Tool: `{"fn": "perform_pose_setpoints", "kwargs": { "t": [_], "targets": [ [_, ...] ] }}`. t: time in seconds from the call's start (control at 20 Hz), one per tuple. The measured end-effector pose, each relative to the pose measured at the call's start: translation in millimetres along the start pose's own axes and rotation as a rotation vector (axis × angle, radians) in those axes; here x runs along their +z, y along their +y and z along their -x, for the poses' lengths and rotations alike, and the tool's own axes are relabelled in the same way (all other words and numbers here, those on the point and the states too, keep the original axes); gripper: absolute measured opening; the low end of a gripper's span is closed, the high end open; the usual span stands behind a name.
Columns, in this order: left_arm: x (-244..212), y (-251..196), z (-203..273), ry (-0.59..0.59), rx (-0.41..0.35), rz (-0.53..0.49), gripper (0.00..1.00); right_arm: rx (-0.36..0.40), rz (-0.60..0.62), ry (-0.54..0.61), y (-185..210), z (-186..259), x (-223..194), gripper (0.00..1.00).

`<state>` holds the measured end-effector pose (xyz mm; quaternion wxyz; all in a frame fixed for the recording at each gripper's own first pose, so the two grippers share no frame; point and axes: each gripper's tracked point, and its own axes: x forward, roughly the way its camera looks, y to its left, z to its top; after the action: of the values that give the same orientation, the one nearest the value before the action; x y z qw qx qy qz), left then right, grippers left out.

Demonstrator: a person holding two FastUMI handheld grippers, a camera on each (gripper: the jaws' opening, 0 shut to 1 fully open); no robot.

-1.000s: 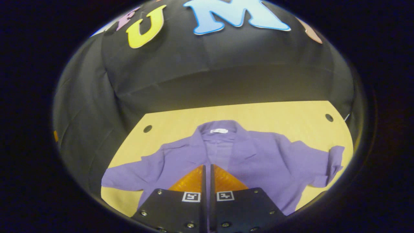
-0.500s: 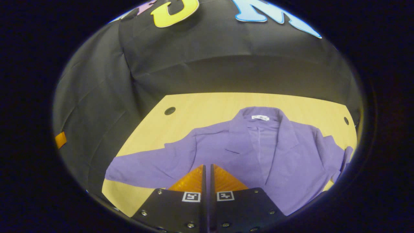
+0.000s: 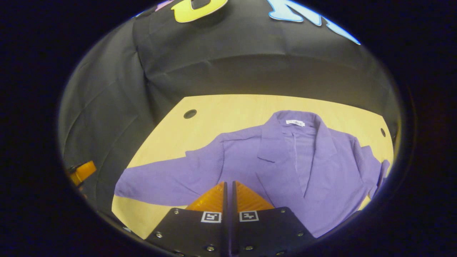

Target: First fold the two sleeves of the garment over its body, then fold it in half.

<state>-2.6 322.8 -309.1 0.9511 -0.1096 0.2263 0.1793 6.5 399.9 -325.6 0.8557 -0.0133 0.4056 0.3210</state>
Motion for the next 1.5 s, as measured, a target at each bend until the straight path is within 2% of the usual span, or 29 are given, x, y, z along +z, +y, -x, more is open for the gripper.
{"fn": "perform_pose_setpoints", "kwargs": {
  "t": [0.25,0.3,0.35,0.7,0.75,0.9,1.05,1.15,1.2,1.4,1.5],
  "targets": [
    [-65.6,19.3,-47.7,0.131,0.026,-0.020,1.00,-0.020,0.011,0.007,-5.7,8.7,-0.1,0.04],
    [-74.0,22.6,-54.0,0.148,0.032,-0.021,0.98,-0.024,0.014,0.009,-7.4,9.3,-0.8,0.07],
    [-81.2,24.3,-58.5,0.166,0.034,-0.019,1.00,-0.027,0.018,0.010,-9.0,11.3,-0.9,0.04],
    [-117.6,39.1,-75.5,0.254,0.057,-0.041,0.98,-0.040,0.017,0.021,-14.9,16.2,-5.8,0.04],
    [-122.9,36.3,-75.8,0.273,0.046,-0.036,1.00,-0.040,0.014,0.019,-15.1,17.6,-4.7,0.04],
    [-119.6,32.9,-78.3,0.255,0.013,-0.028,0.94,-0.040,0.006,0.018,-17.0,20.6,-3.8,0.04],
    [-120.7,24.3,-80.6,0.261,-0.017,0.050,0.94,-0.038,0.007,0.022,-18.5,22.0,-5.8,0.04],
    [-125.0,26.1,-79.6,0.268,-0.010,0.041,0.86,-0.038,0.007,0.026,-19.7,22.8,-8.7,0.04],
    [-123.7,22.6,-78.5,0.266,-0.018,0.048,0.85,-0.038,0.006,0.030,-19.8,22.8,-11.1,0.04],
    [-122.4,3.6,-82.1,0.223,-0.055,0.059,0.46,-0.036,0.000,0.046,-21.5,24.8,-20.1,0.04],
    [-117.6,0.5,-82.3,0.205,-0.040,0.112,0.12,-0.035,0.006,0.054,-22.6,26.9,-22.9,0.04]
  ]
}}
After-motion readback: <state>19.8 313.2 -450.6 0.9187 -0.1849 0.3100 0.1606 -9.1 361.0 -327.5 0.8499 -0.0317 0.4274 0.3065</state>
